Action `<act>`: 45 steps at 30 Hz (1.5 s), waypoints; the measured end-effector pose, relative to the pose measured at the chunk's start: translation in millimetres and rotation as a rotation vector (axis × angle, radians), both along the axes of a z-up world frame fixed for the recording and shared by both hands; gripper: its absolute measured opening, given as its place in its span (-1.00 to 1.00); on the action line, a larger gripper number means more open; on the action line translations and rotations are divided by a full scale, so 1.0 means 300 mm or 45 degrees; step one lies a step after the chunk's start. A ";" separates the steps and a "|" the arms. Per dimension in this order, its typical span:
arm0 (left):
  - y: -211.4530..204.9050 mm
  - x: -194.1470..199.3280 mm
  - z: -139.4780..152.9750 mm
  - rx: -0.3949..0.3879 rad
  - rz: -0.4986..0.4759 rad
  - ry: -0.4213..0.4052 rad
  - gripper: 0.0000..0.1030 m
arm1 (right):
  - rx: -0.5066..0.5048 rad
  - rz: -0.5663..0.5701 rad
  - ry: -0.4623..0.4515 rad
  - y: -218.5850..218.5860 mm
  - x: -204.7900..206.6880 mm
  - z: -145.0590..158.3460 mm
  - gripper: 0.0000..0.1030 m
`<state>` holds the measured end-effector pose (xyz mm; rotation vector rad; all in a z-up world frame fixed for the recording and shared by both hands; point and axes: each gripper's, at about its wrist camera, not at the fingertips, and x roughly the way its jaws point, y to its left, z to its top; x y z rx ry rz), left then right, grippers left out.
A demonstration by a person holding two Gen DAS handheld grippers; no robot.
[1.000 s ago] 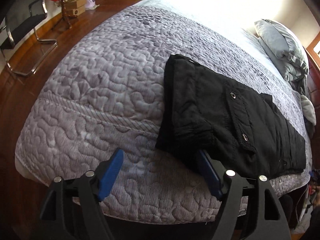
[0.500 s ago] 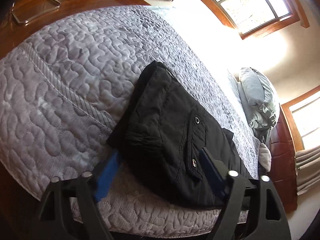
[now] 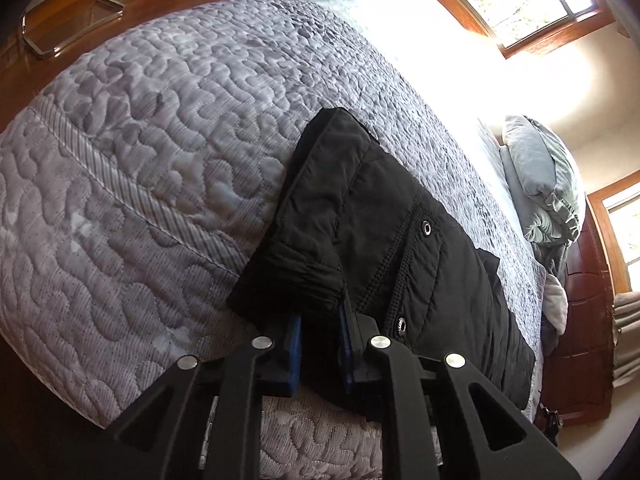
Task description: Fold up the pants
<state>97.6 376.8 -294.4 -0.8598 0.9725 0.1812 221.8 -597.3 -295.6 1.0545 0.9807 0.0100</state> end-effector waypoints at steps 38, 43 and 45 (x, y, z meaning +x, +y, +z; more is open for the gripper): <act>-0.049 -0.099 0.148 0.143 0.029 -0.099 0.82 | -0.026 -0.066 -0.094 -0.087 -0.108 0.050 0.09; -0.085 -0.079 0.101 0.139 0.004 -0.046 0.85 | 0.009 -0.073 -0.085 -0.069 -0.111 0.019 0.26; -0.097 -0.075 0.077 0.140 0.013 -0.017 0.85 | 0.016 -0.069 -0.073 -0.060 -0.104 -0.008 0.26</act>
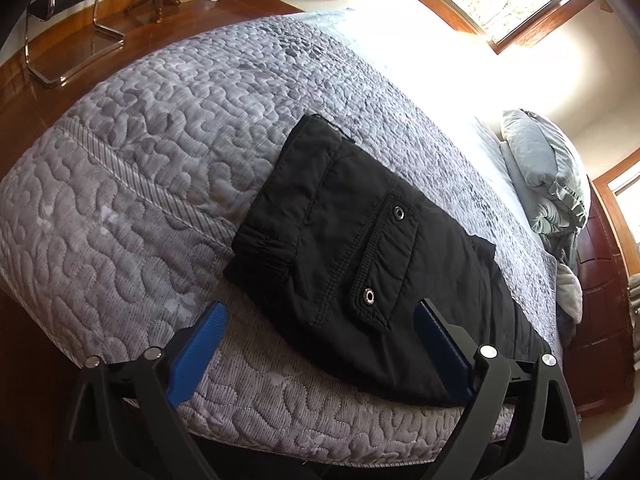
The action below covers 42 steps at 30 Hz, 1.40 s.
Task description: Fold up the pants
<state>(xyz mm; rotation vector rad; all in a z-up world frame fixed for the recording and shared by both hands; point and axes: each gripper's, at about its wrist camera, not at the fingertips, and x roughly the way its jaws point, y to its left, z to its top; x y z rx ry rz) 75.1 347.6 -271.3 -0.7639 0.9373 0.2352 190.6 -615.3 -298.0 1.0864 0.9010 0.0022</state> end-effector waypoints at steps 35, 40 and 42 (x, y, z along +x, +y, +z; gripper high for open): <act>-0.113 0.097 -0.083 0.087 0.010 0.129 0.85 | 0.162 -0.125 -0.197 -0.045 0.063 -0.199 0.20; -0.118 0.114 -0.084 0.094 -0.001 0.138 0.85 | 0.179 -0.116 -0.219 -0.048 0.043 -0.220 0.08; -0.121 0.120 -0.090 0.093 -0.003 0.146 0.85 | 0.191 -0.114 -0.227 -0.048 0.065 -0.211 0.17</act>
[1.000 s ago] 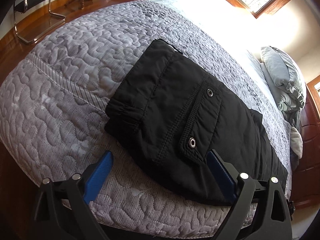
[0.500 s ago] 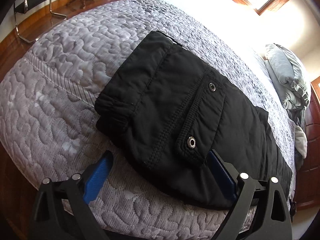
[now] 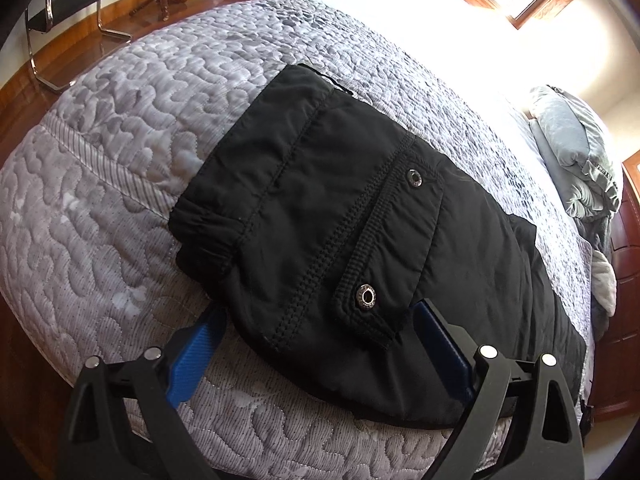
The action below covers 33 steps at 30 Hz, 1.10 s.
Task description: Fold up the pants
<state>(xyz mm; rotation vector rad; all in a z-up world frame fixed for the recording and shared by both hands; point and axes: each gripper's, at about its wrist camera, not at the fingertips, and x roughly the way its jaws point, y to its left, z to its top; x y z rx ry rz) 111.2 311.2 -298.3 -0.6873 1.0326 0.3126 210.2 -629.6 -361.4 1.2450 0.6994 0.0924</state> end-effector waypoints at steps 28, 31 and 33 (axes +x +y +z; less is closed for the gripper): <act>0.004 0.000 0.001 -0.027 0.012 -0.023 0.85 | -0.212 0.111 0.034 0.064 0.070 0.168 -0.62; 0.001 -0.007 0.010 -0.031 0.014 -0.042 0.85 | -0.259 0.135 0.014 0.091 0.085 0.236 -0.63; 0.001 -0.013 0.015 -0.041 0.020 -0.058 0.85 | -0.298 0.154 0.000 0.113 0.095 0.284 -0.64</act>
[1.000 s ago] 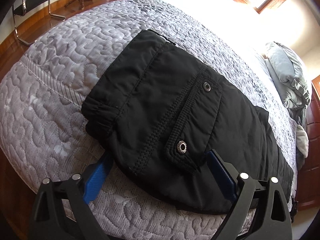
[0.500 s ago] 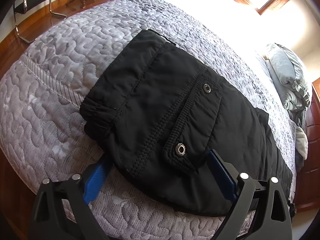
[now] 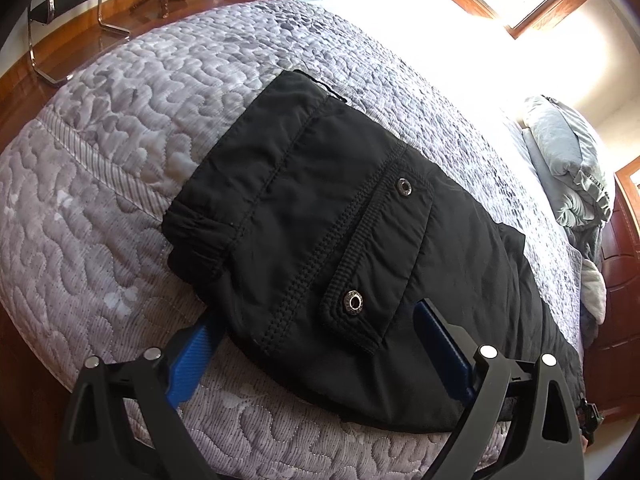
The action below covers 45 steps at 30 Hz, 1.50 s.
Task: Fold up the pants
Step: 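Grasp the pants leg hem with the right gripper and lift it up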
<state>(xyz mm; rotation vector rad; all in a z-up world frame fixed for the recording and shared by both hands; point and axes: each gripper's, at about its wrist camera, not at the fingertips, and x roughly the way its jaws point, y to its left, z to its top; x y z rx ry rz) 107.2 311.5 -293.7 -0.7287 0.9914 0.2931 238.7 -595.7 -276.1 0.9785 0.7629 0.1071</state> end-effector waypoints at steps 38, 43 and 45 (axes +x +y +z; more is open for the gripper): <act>0.012 -0.074 -0.032 -0.102 0.035 -0.106 0.85 | -0.638 0.442 -0.253 0.633 0.073 0.611 -0.68; 0.020 -0.084 -0.031 -0.102 0.034 -0.113 0.85 | -0.716 0.500 -0.277 0.739 0.072 0.647 -0.68; 0.024 -0.088 -0.029 -0.102 0.035 -0.118 0.85 | -0.745 0.523 -0.287 0.781 0.068 0.657 -0.68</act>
